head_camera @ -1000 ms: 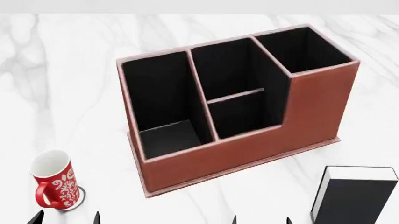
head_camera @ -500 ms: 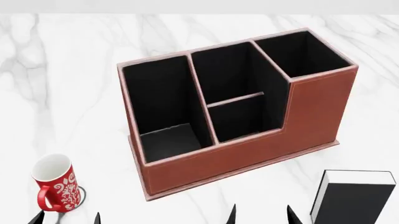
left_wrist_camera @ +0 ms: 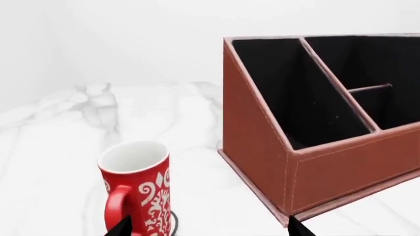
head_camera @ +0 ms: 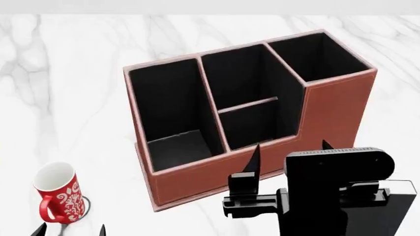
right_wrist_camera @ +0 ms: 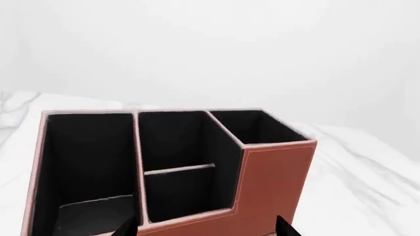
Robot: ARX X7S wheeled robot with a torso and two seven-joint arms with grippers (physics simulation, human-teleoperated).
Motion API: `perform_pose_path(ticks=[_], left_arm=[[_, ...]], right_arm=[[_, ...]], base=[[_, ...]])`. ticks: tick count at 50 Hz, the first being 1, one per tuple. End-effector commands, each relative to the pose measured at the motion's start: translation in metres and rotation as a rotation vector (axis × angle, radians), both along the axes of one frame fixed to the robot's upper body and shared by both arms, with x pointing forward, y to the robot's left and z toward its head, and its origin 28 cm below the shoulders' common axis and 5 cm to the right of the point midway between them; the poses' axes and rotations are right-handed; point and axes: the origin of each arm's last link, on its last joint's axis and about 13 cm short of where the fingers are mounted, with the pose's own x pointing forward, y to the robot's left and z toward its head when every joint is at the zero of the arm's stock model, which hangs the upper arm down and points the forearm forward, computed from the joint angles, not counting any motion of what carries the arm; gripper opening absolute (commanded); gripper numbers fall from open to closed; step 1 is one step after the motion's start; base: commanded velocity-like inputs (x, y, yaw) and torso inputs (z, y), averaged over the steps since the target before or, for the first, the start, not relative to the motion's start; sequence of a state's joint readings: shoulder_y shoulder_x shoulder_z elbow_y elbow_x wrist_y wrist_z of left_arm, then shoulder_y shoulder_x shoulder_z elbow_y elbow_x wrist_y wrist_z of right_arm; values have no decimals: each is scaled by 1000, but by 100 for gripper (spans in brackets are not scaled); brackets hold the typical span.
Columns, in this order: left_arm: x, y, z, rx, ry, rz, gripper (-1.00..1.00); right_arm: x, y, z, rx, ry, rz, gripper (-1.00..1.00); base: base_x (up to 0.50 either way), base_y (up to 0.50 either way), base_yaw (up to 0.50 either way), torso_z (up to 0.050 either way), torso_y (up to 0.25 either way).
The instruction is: Pick up the book and place it in the left compartment of the caddy.
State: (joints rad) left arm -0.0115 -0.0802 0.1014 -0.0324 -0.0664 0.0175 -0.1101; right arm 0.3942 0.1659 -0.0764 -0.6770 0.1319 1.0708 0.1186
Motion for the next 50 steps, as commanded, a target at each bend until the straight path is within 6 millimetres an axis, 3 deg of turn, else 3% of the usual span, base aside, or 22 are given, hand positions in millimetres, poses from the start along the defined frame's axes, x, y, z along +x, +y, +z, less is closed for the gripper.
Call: perform_pose_path(ticks=[1, 15, 23, 50], left_arm=[[0, 0, -1, 4, 2, 0, 100], [0, -1, -2, 7, 1, -3, 100], [0, -1, -2, 9, 1, -4, 100], [-1, -1, -2, 11, -2, -5, 100]], right_arm=[[-2, -3, 18, -32, -22, -16, 100], [-1, -3, 27, -37, -15, -10, 100], [-1, -1, 25, -36, -22, 34, 100], [-2, -1, 32, -41, -4, 6, 100]], base=[[0, 0, 0, 0, 0], [0, -408, 0, 0, 0], [2, 0, 0, 0, 0], [443, 0, 0, 0, 1]])
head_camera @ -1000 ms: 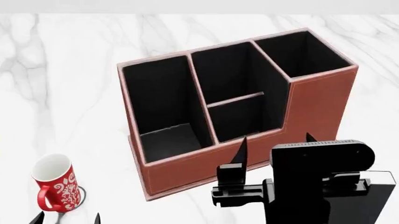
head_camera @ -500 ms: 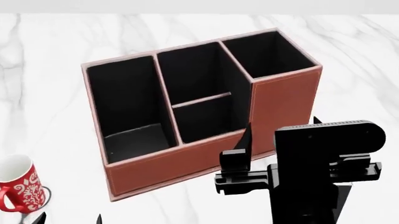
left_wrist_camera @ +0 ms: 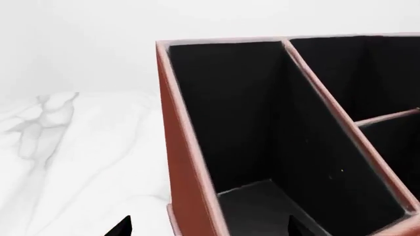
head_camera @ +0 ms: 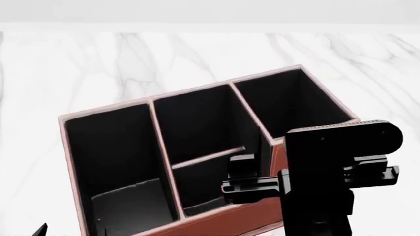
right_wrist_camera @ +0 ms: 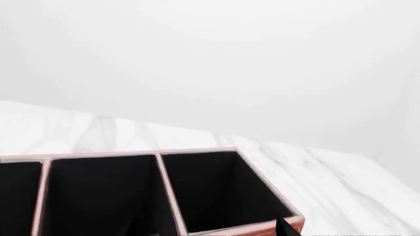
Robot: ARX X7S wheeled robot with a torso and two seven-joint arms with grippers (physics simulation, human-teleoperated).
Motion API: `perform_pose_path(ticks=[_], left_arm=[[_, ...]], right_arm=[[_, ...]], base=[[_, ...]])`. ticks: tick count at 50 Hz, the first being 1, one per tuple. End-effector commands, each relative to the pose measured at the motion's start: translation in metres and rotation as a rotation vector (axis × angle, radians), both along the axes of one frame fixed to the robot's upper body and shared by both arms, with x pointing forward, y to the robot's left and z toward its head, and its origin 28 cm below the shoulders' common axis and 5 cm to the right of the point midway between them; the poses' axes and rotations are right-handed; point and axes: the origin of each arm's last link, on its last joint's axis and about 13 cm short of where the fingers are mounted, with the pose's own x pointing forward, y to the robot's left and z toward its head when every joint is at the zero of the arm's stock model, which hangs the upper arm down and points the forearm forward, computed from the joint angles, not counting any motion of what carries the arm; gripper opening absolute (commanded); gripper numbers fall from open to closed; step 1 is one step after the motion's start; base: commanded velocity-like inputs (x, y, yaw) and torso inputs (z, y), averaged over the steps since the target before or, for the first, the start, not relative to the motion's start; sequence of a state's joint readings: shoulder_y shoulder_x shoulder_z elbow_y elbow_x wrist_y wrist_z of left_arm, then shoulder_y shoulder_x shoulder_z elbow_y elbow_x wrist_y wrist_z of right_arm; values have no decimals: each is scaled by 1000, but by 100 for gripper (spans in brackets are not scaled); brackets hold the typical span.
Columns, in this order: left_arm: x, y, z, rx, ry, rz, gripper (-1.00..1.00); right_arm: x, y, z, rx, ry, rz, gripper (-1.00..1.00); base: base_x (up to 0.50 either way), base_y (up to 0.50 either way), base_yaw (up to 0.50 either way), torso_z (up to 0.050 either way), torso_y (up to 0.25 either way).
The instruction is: Pick up the book and place it in the left compartment of the caddy.
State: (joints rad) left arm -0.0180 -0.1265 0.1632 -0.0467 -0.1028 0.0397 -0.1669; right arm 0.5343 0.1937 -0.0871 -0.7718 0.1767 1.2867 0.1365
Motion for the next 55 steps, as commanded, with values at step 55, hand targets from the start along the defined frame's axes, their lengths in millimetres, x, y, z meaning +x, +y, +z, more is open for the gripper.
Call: perform_pose_path(ticks=[55], left_arm=[[1, -2, -3, 7, 19, -7, 100]], right_arm=[[-13, -45, 136, -552, 567, 598, 100]], base=[[0, 0, 0, 0, 0]])
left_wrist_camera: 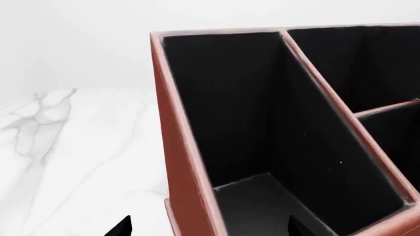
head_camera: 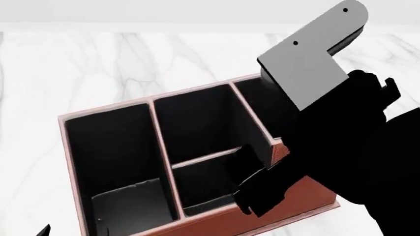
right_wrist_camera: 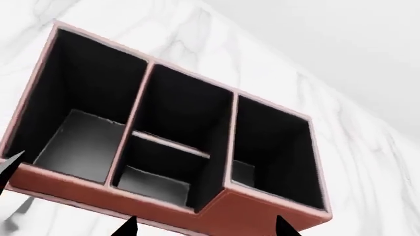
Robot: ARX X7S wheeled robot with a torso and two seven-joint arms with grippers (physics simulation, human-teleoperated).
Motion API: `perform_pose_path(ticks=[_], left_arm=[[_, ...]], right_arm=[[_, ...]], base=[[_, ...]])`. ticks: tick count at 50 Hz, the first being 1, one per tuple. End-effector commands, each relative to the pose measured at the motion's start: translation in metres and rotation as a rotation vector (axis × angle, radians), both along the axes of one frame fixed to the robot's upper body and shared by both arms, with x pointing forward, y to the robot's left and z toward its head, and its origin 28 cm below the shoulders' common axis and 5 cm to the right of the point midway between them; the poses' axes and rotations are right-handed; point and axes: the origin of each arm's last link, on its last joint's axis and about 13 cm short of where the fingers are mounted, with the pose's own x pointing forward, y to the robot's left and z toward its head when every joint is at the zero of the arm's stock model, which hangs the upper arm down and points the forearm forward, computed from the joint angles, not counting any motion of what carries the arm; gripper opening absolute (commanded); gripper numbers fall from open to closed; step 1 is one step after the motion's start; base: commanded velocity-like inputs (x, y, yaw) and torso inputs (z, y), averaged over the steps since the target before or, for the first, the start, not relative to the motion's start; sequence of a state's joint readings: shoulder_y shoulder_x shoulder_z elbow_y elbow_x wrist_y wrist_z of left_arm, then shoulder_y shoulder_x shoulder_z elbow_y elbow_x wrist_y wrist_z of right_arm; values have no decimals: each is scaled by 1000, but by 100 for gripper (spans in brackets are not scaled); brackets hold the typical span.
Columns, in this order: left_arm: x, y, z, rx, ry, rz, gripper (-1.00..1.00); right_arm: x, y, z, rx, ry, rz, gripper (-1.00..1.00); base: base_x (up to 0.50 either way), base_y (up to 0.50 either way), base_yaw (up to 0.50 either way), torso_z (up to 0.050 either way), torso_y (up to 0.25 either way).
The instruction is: Pick up the book and place it in the left compartment of the caddy.
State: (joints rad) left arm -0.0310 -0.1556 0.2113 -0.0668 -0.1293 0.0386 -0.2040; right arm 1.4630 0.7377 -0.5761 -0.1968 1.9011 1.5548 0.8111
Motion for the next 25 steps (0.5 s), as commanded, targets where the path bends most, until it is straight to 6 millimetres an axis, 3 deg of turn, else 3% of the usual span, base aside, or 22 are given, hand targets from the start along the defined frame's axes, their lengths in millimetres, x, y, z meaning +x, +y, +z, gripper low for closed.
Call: perform_pose_path(ticks=[1, 8, 15, 25], left_arm=[[0, 0, 0, 0, 1, -1, 100], [0, 0, 0, -1, 1, -2, 100], [0, 0, -1, 3, 1, -1, 100], [0, -1, -1, 4, 2, 0, 100]], right_arm=[[-11, -11, 10, -195, 144, 272, 100], [-11, -17, 7, -261, 243, 268, 100], [-19, -23, -12, -433, 318, 239, 100], [-22, -25, -21, -479, 382, 221, 100]], base=[[0, 0, 0, 0, 0], [0, 0, 0, 0, 0], [0, 0, 0, 0, 0], [0, 0, 0, 0, 0]])
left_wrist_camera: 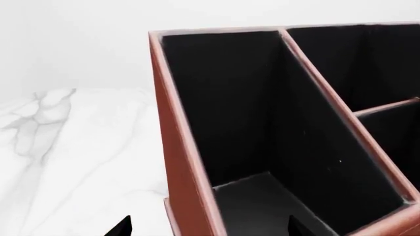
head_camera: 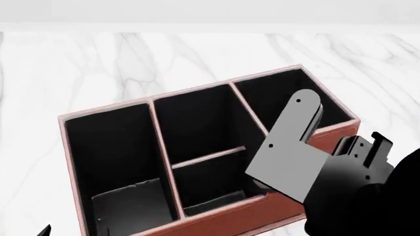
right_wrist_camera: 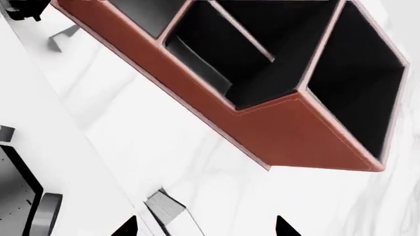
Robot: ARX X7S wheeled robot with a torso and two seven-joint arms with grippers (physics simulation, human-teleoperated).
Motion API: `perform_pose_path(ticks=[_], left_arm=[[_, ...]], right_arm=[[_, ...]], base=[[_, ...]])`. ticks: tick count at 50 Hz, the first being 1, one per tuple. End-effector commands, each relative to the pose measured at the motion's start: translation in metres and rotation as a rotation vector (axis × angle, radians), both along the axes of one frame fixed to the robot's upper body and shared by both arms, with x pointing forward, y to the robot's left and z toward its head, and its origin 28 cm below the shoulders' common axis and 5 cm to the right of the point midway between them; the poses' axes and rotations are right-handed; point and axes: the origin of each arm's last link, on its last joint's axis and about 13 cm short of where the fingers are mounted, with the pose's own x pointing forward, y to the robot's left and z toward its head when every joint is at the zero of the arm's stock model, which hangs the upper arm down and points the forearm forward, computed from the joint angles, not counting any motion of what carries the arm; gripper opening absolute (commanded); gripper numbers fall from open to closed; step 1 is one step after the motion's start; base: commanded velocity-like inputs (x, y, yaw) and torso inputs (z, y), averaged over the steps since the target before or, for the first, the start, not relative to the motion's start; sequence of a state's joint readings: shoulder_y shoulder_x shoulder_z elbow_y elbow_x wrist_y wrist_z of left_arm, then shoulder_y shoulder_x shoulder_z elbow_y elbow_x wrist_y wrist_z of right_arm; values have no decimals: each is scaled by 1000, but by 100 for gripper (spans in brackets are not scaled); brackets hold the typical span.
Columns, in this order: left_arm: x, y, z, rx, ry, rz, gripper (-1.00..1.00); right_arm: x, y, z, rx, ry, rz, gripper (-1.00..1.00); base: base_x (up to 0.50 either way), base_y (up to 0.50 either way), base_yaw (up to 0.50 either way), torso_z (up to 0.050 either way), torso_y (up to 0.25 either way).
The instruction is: Pick up the book and place it in the left compartment of the caddy.
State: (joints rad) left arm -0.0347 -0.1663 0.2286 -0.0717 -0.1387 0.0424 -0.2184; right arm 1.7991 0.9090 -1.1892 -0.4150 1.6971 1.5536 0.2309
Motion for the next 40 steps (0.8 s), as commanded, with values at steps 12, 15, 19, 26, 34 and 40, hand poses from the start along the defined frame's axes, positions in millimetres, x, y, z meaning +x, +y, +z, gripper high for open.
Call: perform_pose_path(ticks=[12, 15, 19, 26, 34, 40], left_arm=[[0, 0, 0, 3, 1, 0, 100], [0, 0, -1, 6, 2, -1, 100], [0, 0, -1, 6, 1, 0, 100], [0, 0, -1, 7, 2, 0, 100], [0, -1, -1, 7, 2, -1, 100], [0, -1, -1, 7, 2, -1, 100]], right_arm=[[-4, -7, -14, -116, 103, -28, 100], [1, -11, -29, -150, 126, -44, 100], [1, -11, -29, -149, 126, -44, 100], [4, -12, -32, -148, 130, -45, 100], [8, -10, -34, -147, 116, -39, 100], [13, -10, -40, -144, 120, -31, 100]], base=[[0, 0, 0, 0, 0], [0, 0, 0, 0, 0], [0, 0, 0, 0, 0], [0, 0, 0, 0, 0], [0, 0, 0, 0, 0], [0, 0, 0, 0, 0]])
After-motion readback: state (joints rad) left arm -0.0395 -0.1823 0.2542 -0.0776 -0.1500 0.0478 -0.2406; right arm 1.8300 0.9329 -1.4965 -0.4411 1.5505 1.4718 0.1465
